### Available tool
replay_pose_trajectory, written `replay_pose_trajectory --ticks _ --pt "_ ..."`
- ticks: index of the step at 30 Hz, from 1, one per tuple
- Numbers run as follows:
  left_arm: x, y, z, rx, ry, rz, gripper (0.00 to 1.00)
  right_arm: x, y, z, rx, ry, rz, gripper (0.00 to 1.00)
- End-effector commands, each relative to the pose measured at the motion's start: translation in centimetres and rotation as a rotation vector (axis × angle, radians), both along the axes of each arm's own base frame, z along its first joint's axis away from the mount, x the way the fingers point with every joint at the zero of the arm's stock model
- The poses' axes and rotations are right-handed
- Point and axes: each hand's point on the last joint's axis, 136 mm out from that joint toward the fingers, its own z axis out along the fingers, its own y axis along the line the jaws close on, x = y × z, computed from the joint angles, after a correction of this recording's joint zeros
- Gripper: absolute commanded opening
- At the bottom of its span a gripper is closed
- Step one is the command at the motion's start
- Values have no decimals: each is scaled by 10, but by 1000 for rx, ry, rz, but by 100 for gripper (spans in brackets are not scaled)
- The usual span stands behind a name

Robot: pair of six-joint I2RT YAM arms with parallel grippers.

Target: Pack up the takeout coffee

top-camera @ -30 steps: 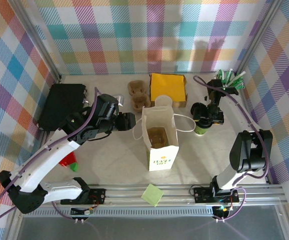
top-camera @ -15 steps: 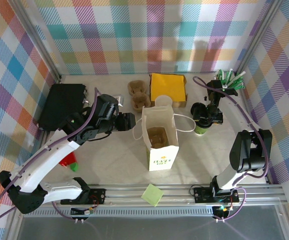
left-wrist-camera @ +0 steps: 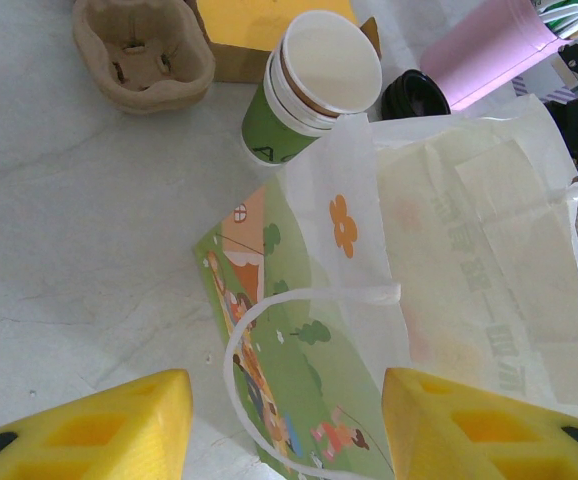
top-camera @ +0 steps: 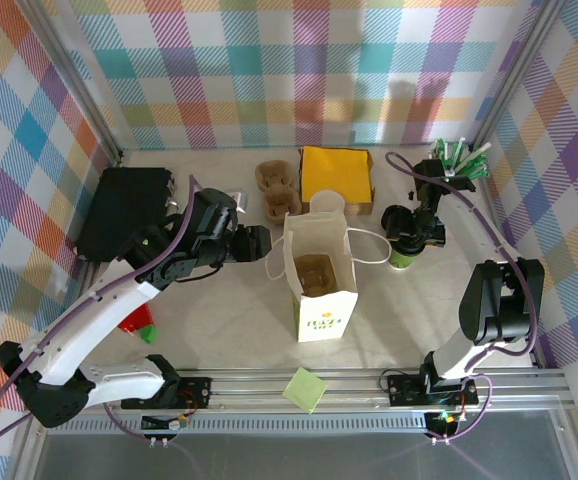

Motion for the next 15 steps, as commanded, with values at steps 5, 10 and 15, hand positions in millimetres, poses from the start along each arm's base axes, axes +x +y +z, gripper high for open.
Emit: replay_pose_trajectory --ticks 5,10,15 --pt "-1 2 6 -31 -1 10 53 5 3 -2 5 1 -2 80" --pt "0 3 4 -26 0 13 53 2 3 -13 0 35 1 76" --pt "0 1 3 -27 5 10 53 -1 2 -25 -39 70 14 75"
